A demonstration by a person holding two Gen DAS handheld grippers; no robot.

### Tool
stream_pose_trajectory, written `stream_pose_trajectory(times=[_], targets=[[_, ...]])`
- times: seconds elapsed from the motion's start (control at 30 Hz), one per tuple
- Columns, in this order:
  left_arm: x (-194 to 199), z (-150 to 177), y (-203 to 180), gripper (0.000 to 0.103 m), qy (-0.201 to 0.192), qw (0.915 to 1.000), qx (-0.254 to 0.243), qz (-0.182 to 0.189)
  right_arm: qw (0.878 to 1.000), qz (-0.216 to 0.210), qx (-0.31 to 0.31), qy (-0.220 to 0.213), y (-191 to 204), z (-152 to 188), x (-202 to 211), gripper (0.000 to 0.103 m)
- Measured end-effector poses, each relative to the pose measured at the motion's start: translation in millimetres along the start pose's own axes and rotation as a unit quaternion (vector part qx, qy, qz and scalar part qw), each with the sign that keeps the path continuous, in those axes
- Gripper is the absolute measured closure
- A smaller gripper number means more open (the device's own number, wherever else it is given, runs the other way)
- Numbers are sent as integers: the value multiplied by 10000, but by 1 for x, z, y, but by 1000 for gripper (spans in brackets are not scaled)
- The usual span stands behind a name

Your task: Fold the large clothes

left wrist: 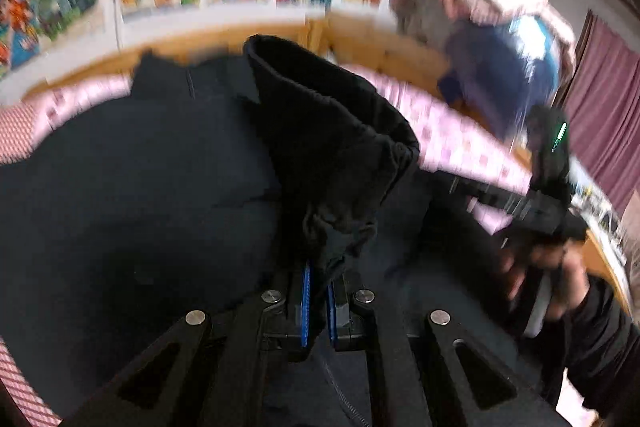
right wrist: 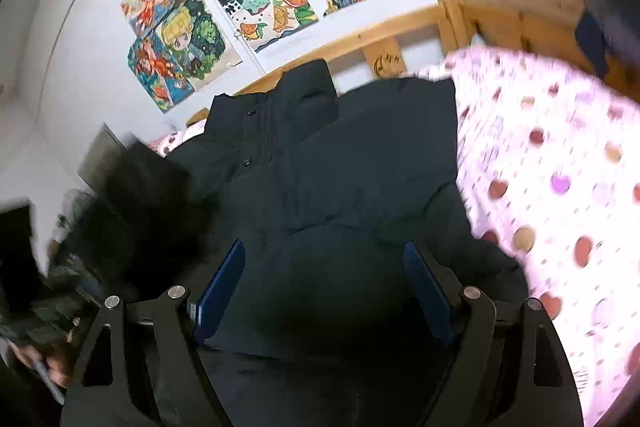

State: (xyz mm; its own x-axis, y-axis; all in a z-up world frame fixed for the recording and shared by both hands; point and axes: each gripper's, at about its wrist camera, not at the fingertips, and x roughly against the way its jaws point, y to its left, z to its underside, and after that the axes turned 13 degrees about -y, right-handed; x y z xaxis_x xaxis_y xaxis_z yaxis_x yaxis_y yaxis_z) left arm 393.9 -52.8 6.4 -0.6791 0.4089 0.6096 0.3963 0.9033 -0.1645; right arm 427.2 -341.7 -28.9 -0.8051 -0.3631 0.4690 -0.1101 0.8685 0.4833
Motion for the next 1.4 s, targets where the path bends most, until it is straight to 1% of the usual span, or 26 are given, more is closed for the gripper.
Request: stream_pose_trajectory(times=[0.03, 0.07, 0.13, 0.2, 0.33, 0.4, 0.5, 0.63, 0.7, 0.73, 0.77, 0.8, 0.83, 0.87, 0.9, 1.0, 1.03, 1.07, 1.1, 1.13, 1.17, 1.2, 1.23, 1.33, 1.4], targets=[[-9, 8, 0, 97, 217, 9998, -13, -14, 9998, -106, -186, 39, -4, 1, -5, 26], [-15, 12, 1, 97, 339, 9994, -8, -26, 9994, -184, -280, 46, -6, 4, -7, 26], [-23, 19, 0, 96, 456, 9990, 1, -15, 9973, -494, -545, 52, -7, 9, -15, 26], [-23, 23, 0, 96, 449, 9990, 43, 11, 9927, -884, -810, 91, -4, 12, -22, 26], [-21, 27, -1, 96, 435, 9990, 82, 43, 9818, -1556, -1072, 197, 15, 20, -39, 26], [-20, 30, -1, 96, 438, 9990, 111, 47, 9774, -1758, -1141, 261, 26, 22, -48, 25], [-17, 27, 0, 95, 444, 9989, 147, 45, 9718, -1949, -1269, 384, 39, 24, -60, 25], [-10, 26, 0, 92, 415, 9989, 189, 74, 9705, -2001, -1247, 511, 54, 29, -74, 25], [-8, 27, -1, 89, 412, 9989, 205, 81, 9670, -2085, -1341, 583, 53, 32, -74, 25], [-6, 28, -2, 86, 406, 9989, 198, 130, 9641, -2134, -1440, 643, 55, 36, -78, 25], [-8, 26, -2, 76, 405, 9988, 194, 197, 9619, -2174, -1513, 679, 52, 38, -77, 25], [-7, 26, -4, 61, 389, 9986, 193, 308, 9595, -2207, -1600, 714, 52, 40, -78, 25], [-5, 26, -7, 53, 366, 9984, 188, 389, 9571, -2242, -1677, 744, 52, 43, -79, 25], [-2, 26, -9, 39, 328, 9983, 172, 441, 9556, -2264, -1725, 766, 52, 45, -79, 25], [1, 25, -12, 32, 262, 9986, 138, 437, 9553, -2252, -1747, 785, 52, 47, -79, 25], [13, 24, -12, 31, 165, 9991, 183, 336, 9643, -1926, -1586, 892, 54, 53, -82, 25], [20, 24, -10, 31, 98, 9991, 262, 329, 9678, -1812, -1482, 928, 56, 55, -83, 28], [27, 24, -8, 31, 30, 9989, 335, 325, 9709, -1713, -1385, 939, 59, 57, -82, 41], [35, 24, -6, 30, -58, 9987, 411, 303, 9736, -1620, -1304, 938, 59, 57, -81, 48], [44, 23, -4, 30, -146, 9985, 469, 255, 9783, -1452, -1135, 943, 63, 58, -81, 63], [53, 22, 1, 28, -248, 9981, 529, 188, 9806, -1375, -1046, 928, 65, 57, -79, 70], [64, 21, 6, 26, -355, 9976, 587, 90, 9822, -1325, -978, 905, 66, 55, -77, 84], [73, 19, 10, 25, -441, 9970, 630, 2, 9829, -1311, -942, 884, 66, 51, -74, 94], [103, 13, 31, 23, -707, 9940, 762, -343, 9840, -1402, -864, 678, 68, 35, -62, 97], [122, 10, 46, 21, -890, 9909, 833, -575, 9844, -1478, -893, 346, 67, 13, -47, 98]])
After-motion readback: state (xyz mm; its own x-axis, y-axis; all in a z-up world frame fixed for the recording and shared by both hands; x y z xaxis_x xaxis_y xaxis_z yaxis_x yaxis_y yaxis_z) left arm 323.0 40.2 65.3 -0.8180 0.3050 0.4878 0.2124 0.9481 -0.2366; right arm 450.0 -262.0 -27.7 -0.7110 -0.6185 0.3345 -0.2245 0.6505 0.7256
